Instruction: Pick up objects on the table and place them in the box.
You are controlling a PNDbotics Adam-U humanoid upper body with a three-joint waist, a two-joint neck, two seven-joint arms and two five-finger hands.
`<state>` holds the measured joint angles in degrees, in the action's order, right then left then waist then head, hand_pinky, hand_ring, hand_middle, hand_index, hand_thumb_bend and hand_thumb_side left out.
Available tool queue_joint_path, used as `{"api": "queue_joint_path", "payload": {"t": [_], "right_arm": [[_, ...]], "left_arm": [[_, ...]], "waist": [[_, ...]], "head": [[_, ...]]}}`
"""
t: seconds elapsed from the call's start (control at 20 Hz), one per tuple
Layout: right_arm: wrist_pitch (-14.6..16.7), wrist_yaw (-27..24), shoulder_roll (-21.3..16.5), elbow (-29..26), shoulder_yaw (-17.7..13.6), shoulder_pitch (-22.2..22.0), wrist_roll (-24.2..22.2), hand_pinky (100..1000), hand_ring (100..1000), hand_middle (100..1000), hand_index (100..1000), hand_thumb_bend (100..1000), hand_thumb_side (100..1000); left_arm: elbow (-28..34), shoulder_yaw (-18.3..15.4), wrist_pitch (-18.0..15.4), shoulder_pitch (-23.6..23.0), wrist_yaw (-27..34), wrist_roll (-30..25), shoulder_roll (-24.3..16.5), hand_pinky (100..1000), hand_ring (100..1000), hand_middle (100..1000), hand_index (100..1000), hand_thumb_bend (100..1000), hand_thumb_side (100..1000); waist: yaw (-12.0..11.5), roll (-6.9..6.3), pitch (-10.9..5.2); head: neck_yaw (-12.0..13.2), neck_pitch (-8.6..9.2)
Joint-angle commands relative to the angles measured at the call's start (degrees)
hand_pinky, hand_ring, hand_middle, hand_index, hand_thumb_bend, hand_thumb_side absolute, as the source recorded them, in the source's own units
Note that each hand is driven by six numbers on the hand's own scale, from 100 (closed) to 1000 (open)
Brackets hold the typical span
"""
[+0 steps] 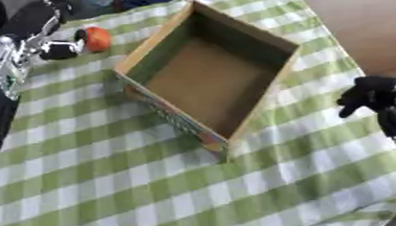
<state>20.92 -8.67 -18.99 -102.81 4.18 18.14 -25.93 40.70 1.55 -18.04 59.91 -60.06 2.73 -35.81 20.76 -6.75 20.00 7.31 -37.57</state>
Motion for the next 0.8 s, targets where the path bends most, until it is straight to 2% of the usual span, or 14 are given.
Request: {"api": "queue_joint_path", "payload": {"t": [0.05, 0.3, 0.55, 0.65, 0.8], "right_arm": [[0.1, 0.2, -0.7, -1.2, -0.7, 0.4, -0.1, 783, 612, 693, 867, 100, 569], [0.1, 0.3, -0.8, -1.1, -0.8, 0.2, 0.0, 784, 612, 693, 867, 100, 568], [0.1, 0.3, -0.8, -1.1, -0.8, 0.2, -0.1, 784, 612, 693, 867, 100, 568], [0.1, 0.3, -0.8, -1.1, -0.8, 0.2, -0.1, 784, 612, 694, 867, 100, 568], [0.1, 0.2, -0.7, -1.1, -0.8, 0.3, -0.2, 784, 613, 693, 867, 100, 568]], "left_arm": [[0.6, -0.2, -1.2, 0.8, -0.5, -2.4, -2.3, 693, 666, 713, 880, 170, 274], [2.1, -0.5, -2.5, 0.9, -0.1, -4.7, -3.6, 700, 674, 715, 879, 225, 281], [3.2, -0.4, -3.2, 0.5, -0.7, -5.2, -4.2, 706, 683, 727, 897, 353, 367], [3.2, -0.4, -3.3, 0.3, -1.1, -4.8, -4.2, 706, 683, 726, 898, 366, 387], [3.2, -0.6, -3.1, 0.1, -1.0, -3.4, -4.2, 702, 674, 714, 896, 346, 369]], "waist": [[0.0, 0.29, -1.11], [-0.2, 0.27, -1.51], [-0.4, 0.24, -1.61], [-0.3, 0.27, -1.55], [-0.3, 0.29, -1.33]], "head": [[-0.3, -0.36], [-0.4, -0.75], [-0.3, -0.56], [-0.4, -0.50], [-0.4, -0.42]]}}
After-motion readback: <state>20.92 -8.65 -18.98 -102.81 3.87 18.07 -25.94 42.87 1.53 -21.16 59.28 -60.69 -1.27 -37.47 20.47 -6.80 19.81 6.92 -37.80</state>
